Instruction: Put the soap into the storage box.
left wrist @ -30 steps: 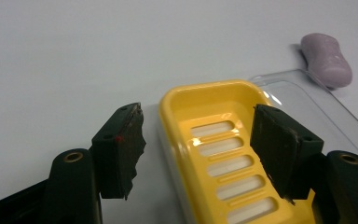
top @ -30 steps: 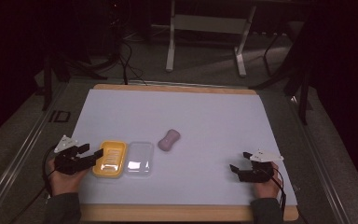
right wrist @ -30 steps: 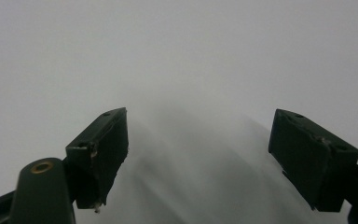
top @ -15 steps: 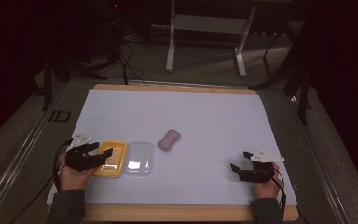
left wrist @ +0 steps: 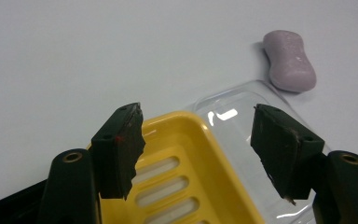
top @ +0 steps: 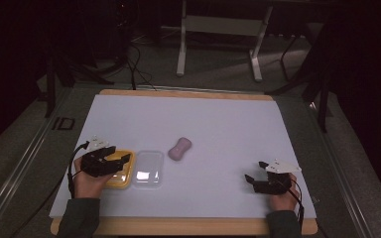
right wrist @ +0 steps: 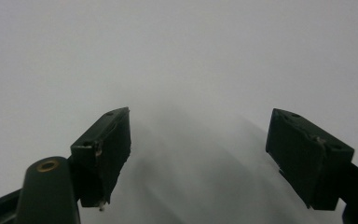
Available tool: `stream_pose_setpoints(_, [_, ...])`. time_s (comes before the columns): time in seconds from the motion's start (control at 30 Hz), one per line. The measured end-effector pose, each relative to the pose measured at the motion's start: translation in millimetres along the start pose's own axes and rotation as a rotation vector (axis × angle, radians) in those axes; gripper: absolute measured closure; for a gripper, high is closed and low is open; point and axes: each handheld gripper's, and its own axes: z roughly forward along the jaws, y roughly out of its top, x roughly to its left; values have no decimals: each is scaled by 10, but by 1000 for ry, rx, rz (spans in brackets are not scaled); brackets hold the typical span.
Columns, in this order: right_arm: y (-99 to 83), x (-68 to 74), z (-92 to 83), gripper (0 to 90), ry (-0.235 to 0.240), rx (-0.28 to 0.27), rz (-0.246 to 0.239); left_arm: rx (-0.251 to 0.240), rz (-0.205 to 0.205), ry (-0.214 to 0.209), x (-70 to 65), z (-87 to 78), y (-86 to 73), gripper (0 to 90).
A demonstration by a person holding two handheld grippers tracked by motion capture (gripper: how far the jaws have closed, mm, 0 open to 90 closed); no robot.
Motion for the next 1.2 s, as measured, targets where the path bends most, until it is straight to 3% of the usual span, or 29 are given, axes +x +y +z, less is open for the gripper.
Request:
stream_pose_setpoints(0.97, [-2,6,-5,208,-4,-5,-7,52,104,-70,-302,235,295,337])
stream_pose_setpoints(1.2, [-1,7,-4,208,-4,-5,-8,60,111,-86,-356,283,362,337])
